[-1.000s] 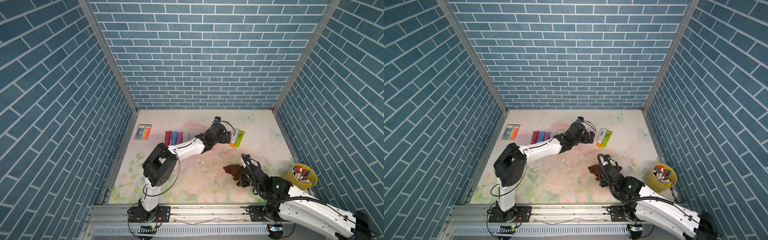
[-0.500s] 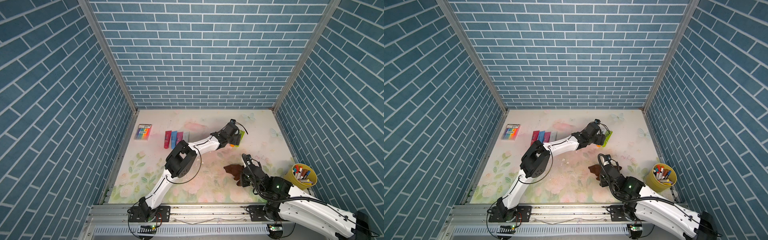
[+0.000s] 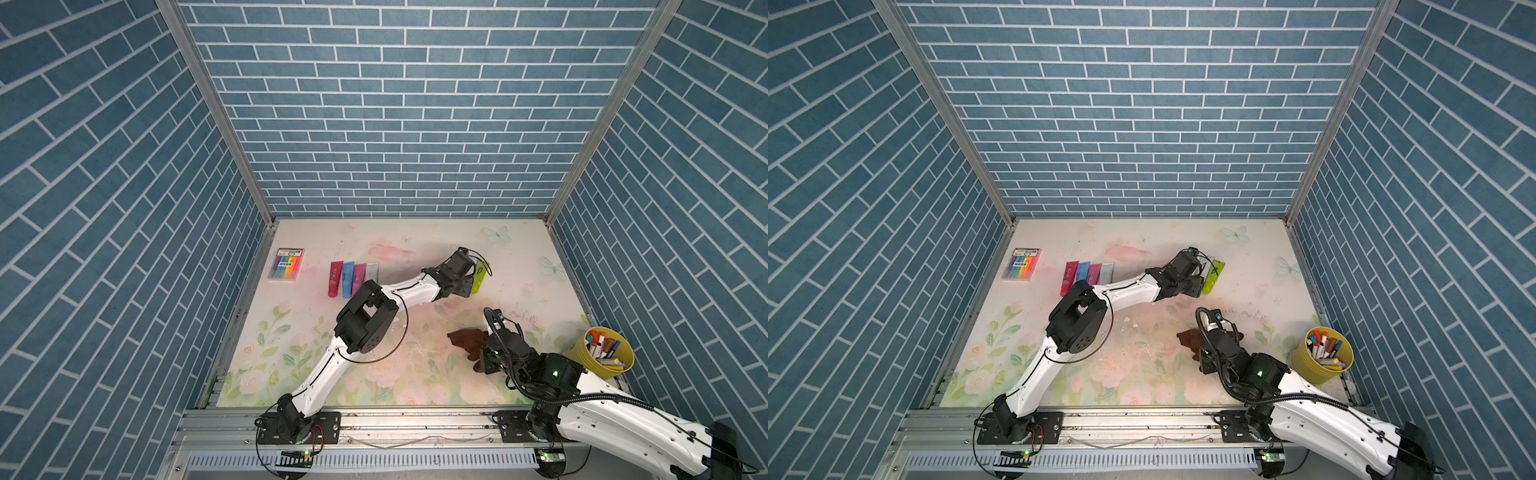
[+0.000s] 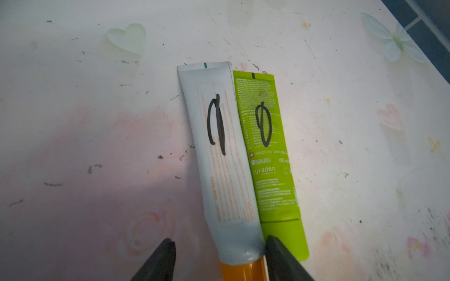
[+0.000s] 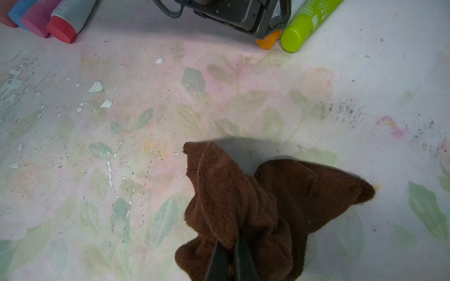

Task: Wipe the surface of the toothpaste tube
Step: Pick up the toothpaste from the center of the board.

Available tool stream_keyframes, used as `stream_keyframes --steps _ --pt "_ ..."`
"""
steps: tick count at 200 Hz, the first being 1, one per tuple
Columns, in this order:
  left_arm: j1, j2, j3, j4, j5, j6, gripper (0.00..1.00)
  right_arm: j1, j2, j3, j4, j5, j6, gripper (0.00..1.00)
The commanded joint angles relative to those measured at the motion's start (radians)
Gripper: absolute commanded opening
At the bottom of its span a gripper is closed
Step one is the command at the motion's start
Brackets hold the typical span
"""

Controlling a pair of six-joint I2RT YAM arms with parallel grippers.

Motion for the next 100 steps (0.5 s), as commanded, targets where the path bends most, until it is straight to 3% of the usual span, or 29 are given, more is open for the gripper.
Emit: stream_keyframes --steps 1,63,100 --pt "0.005 0.050 0.050 -0.051 0.016 0.009 0.64 0.000 -0.005 -0.010 -0.015 0.018 0.027 0.00" --pt "0.006 0.056 0.035 -0.092 0.009 -0.004 0.63 0.002 -0.005 -0.010 -0.019 0.027 0.028 0.00" --pt "0.012 0.029 0.014 -0.102 -0.004 -0.005 0.32 0.000 -0.016 -0.011 -0.019 0.030 0.028 0.00"
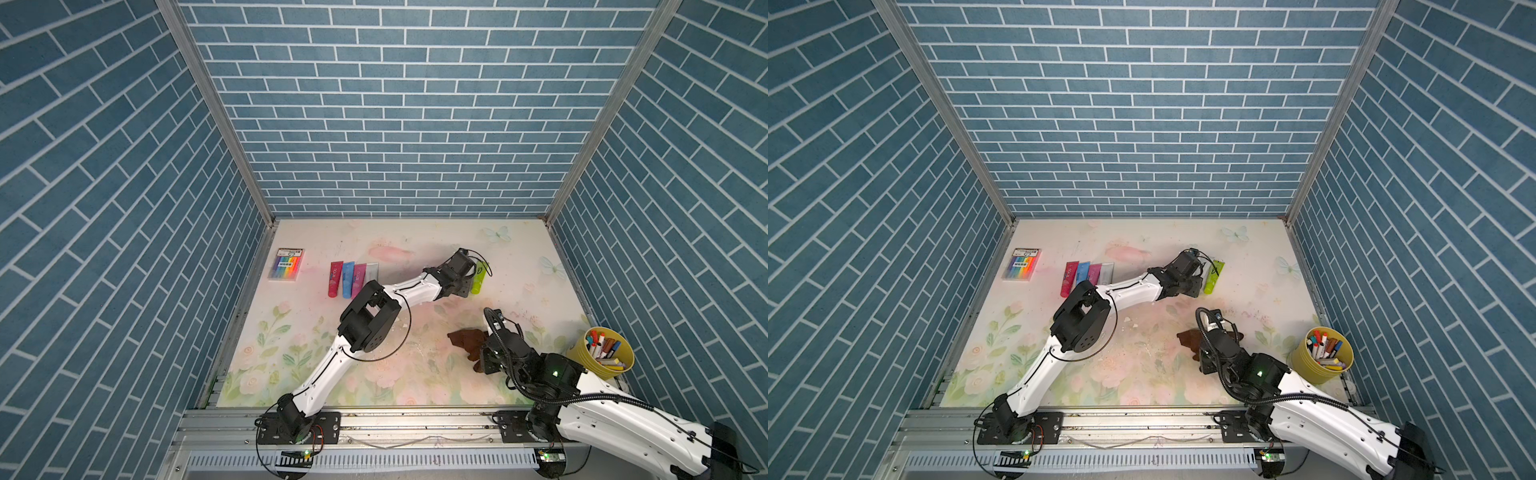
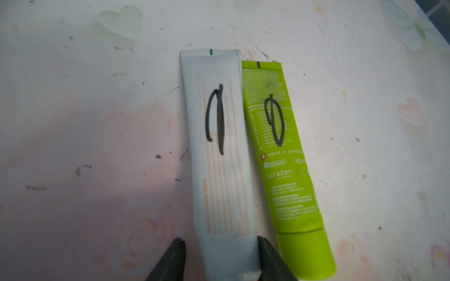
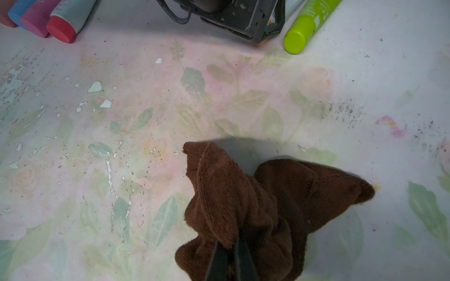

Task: Wipe the surface of the toothpaste tube
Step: Pick up the toothpaste from the center of the board.

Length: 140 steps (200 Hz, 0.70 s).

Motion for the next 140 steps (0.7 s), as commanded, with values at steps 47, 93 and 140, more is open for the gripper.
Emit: stream_keyframes --steps 47,93,140 --pt "0.005 -0.252 -0.283 -0.030 -0.019 0.022 0.17 0.000 -0.024 -0.008 -0.031 0.041 0.035 0.00" --pt "-0.010 -0.635 -0.772 0.055 -0.051 0.067 0.16 -0.049 -0.098 -0.003 -0.048 0.092 0.051 0.00" --pt "-0.081 -0.879 -1.058 0.127 -0.080 0.129 0.15 -0.207 0.065 0.071 0.050 -0.087 -0.047 0.00"
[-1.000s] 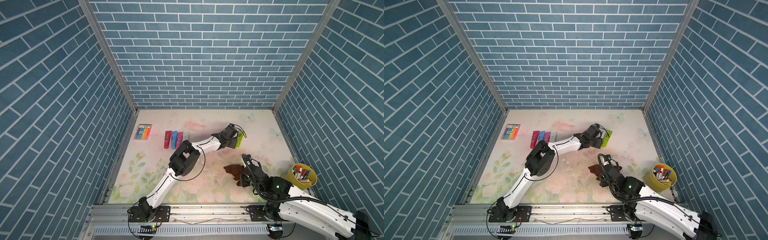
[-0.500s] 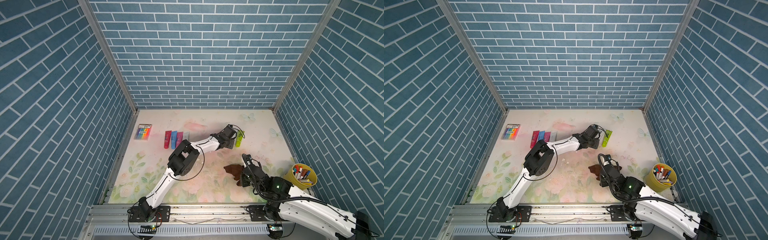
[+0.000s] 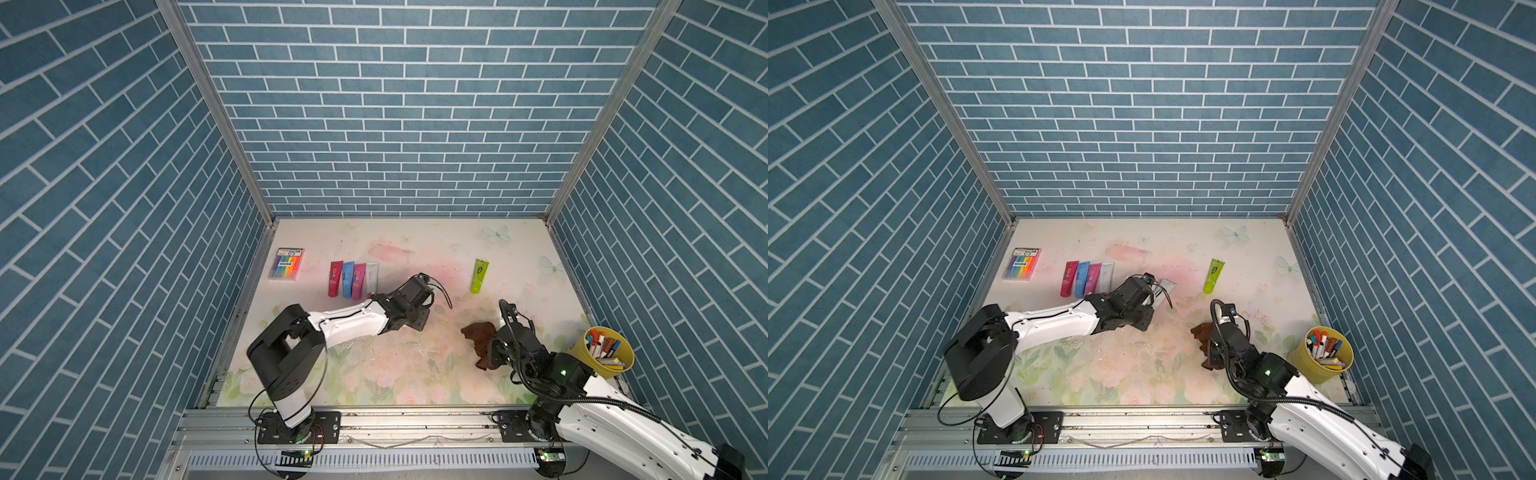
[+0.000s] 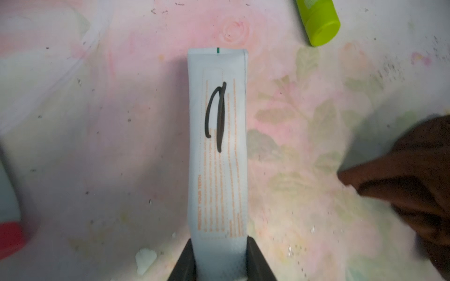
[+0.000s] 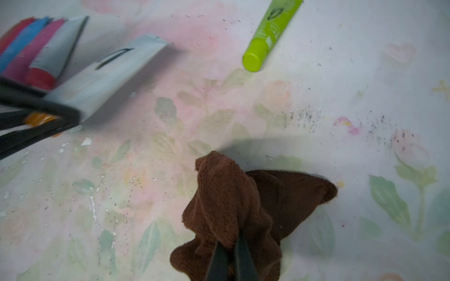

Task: Wipe the surface of the toothpaste tube
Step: Place the toothpaste at the center of the board.

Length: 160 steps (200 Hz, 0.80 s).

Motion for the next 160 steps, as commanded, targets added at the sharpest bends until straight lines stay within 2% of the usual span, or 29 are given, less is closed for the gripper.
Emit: stream_keyframes --steps 1,13,36,53,89,119,160 --pt "-0.050 -0.059 -0.083 0.086 -0.039 0.045 0.15 -0.030 0.073 0.063 0.055 -0.063 -0.044 0.00" --pt "-0.086 -0.052 -0.099 0.108 -0.041 0.053 0.14 -0.036 0.121 0.098 0.074 -0.075 -0.058 0.00" --pt "-0.120 -0.024 -0.149 0.127 -0.124 0.072 0.14 -0.042 0.209 0.188 0.086 -0.119 -0.094 0.00" --pt "-0.117 -0.014 -0.212 0.193 -0.098 0.093 0.13 -0.047 0.260 0.238 0.104 -0.165 -0.133 0.00" --pt "-0.117 -0.021 -0.234 0.211 -0.057 0.123 0.13 -0.102 0.363 0.275 0.177 -0.271 -0.162 0.00" --pt "-0.116 0.003 -0.233 0.220 -0.027 0.141 0.13 -0.121 0.509 0.273 0.306 -0.382 -0.166 0.00" --pt "-0.117 0.014 -0.228 0.230 0.009 0.156 0.12 -0.124 0.714 0.312 0.425 -0.425 -0.190 0.00"
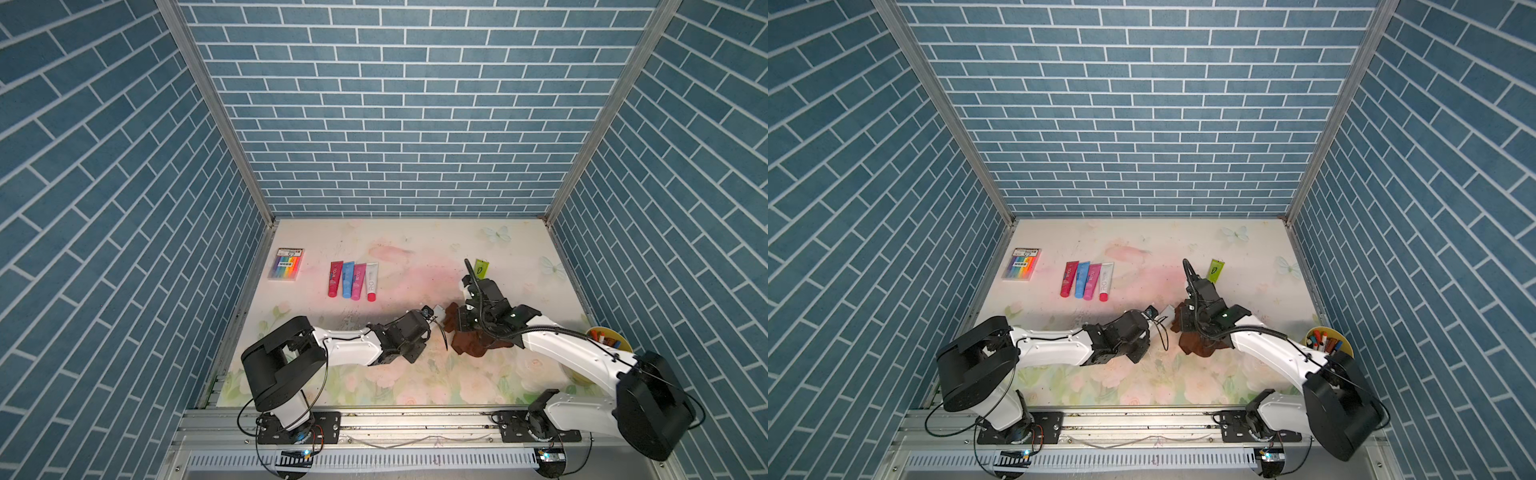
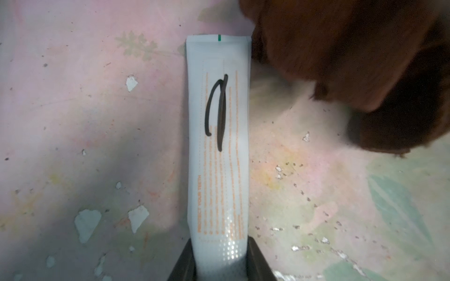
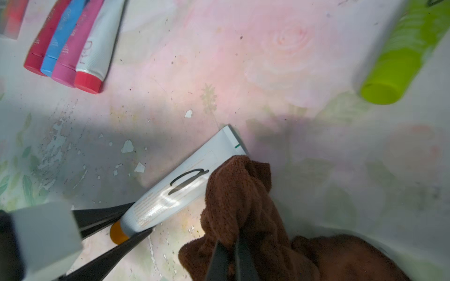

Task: Wipe the surface of the toothpaste tube
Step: Place the toothpaste at the center of the board, then wipe the dirt from the toothpaste tube.

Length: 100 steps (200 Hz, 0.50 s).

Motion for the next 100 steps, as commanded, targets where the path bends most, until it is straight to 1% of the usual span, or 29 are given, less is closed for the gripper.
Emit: stream_keyframes --steps 1,24,46,72,100 --pt "0.002 0.011 -0.001 0.011 0.040 0.027 0.12 -0.004 0.083 0.049 0.107 -0.062 -0.056 0.00" --pt "0.003 0.004 -0.010 0.022 0.054 0.031 0.10 -0.005 0.155 0.066 0.157 -0.093 -0.068 0.00" --pt "0.002 0.003 -0.012 0.026 0.064 0.037 0.09 -0.011 0.193 0.046 0.224 -0.105 -0.060 0.00" --pt "0.003 0.018 -0.002 0.017 0.067 0.040 0.09 -0.013 0.265 0.057 0.248 -0.136 -0.059 0.00" --pt "0.003 0.018 -0.006 0.019 0.066 0.040 0.08 -0.013 0.305 0.013 0.312 -0.197 -0.037 0.00"
